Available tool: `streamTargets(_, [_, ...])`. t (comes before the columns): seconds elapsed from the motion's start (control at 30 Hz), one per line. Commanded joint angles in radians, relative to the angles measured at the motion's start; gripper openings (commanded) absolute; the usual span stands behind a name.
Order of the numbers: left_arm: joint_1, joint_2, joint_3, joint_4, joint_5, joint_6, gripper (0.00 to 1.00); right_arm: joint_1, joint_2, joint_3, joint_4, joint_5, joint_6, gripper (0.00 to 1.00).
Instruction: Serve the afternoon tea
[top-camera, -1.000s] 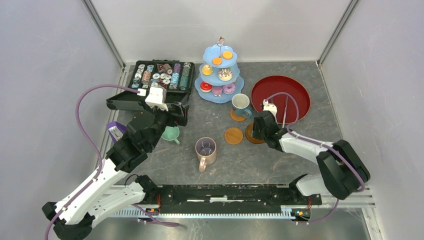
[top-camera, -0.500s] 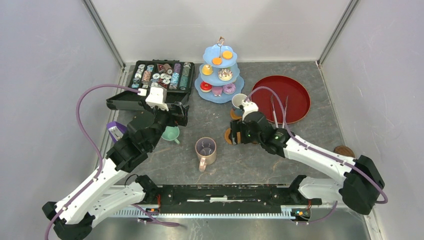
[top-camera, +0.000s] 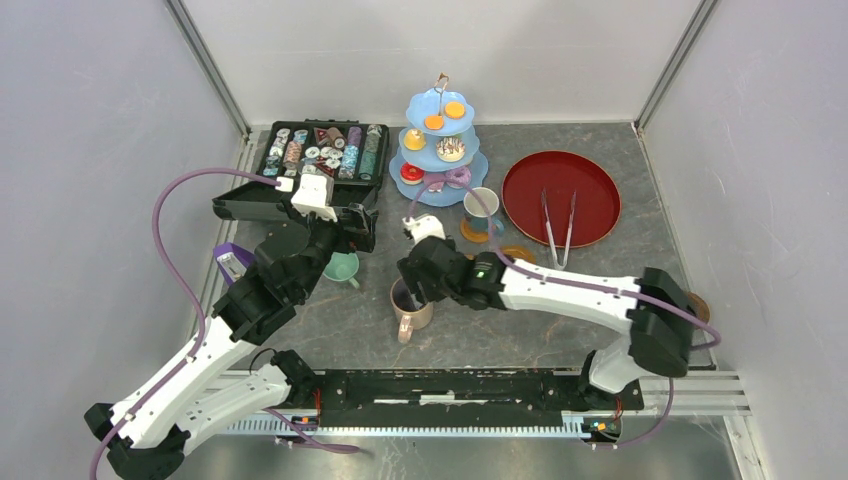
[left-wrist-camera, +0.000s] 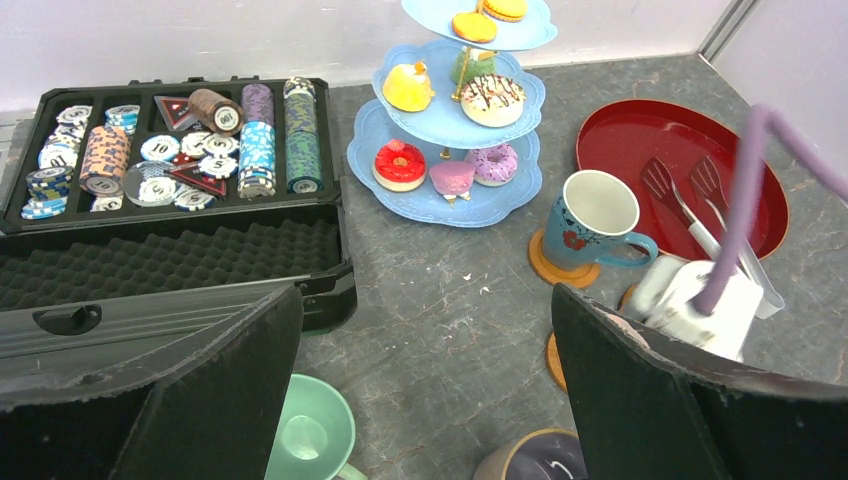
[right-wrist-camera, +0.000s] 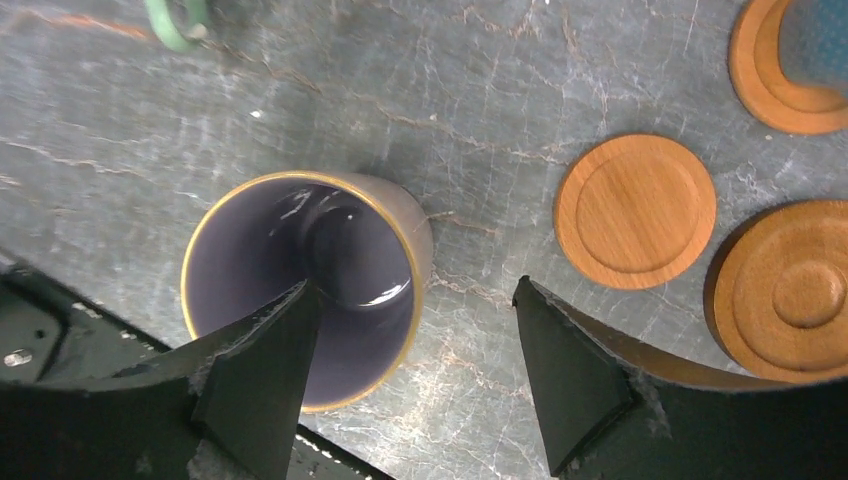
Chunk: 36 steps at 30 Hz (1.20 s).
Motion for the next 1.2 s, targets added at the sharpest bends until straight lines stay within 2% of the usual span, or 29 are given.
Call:
streamTargets(0.0, [0.002,0.0,0.019,0.019,-0.013,-0.007,1.0,0.056,0.108,0.137,-0.176,0.18,0.056,0.76])
streamTargets(0.1, [0.002,0.0,0.019,0.019,-0.014,-0.005,1.0,0.081,0.176,0.202,-0.23,0.207,0.076,0.65])
streamTargets(0.23, [0.002,0.002,0.019,0.019,-0.016,-0.004,1.0,0.092,0.199,0.237,-0.246,0.217,0.095,0.35])
streamTargets(0.47, [0.002,-0.003,0.019,0.019,-0.016,-0.007,1.0,0.091,0.157,0.263,-0.258,0.257,0.088,0.01])
streamTargets(0.63, [0.002,-0.008,0.017,0.022,-0.016,-0.01,1.0,0.075,0.069,0.239,-0.201,0.262,0.031,0.0])
streamTargets(0.77, [0.002,-0.006,0.016,0.022,-0.016,-0.009,1.0,0.017,-0.043,0.189,-0.158,0.235,0.003,0.0])
streamTargets(1.0, [0.002,-0.004,0.018,0.023,-0.013,-0.009,1.0,-0.204,-0.261,0.007,-0.075,0.033,-0.018,0.0])
streamTargets(1.17, [0.002,0.0,0.018,0.025,-0.009,-0.009,1.0,-0.334,-0.343,-0.04,-0.132,0.029,-0.078,0.0])
